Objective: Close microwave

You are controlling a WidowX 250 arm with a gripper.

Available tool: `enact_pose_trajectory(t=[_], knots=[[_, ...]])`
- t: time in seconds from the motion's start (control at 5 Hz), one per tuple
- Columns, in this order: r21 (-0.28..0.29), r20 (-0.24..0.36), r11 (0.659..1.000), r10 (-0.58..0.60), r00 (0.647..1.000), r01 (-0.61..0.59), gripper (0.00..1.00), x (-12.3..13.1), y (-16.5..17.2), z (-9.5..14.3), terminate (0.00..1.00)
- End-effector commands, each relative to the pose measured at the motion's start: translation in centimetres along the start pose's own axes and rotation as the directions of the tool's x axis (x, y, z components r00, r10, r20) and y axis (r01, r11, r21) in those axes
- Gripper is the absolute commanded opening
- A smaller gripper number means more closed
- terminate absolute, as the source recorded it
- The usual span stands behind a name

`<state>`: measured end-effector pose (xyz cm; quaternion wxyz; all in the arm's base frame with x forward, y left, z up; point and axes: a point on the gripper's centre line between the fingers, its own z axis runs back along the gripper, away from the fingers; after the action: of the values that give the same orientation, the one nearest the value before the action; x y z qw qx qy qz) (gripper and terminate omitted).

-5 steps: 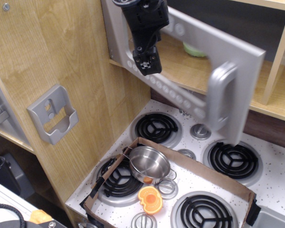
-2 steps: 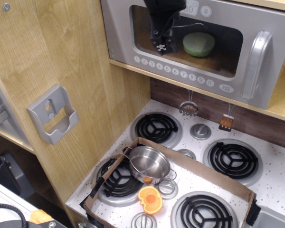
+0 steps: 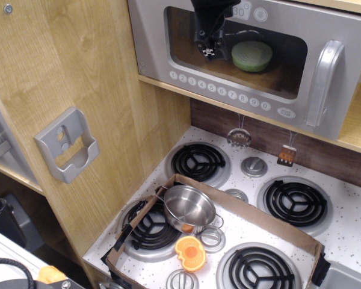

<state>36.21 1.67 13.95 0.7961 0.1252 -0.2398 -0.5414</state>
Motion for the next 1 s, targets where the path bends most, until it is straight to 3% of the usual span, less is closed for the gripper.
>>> enact_pose_trajectory(t=[0.0, 0.4, 0.8], knots=[[0.075, 0.015, 0.997, -0.034, 0.999, 0.032, 1.00, 1.94, 2.48, 2.00, 0.00], [0.101, 0.021, 0.994, -0.048, 0.999, 0.045, 1.00, 2.29, 2.79, 1.81, 0.00], [0.090, 0.022, 0.995, -0.048, 0.999, 0.046, 1.00, 2.13, 2.50, 2.11, 0.00]])
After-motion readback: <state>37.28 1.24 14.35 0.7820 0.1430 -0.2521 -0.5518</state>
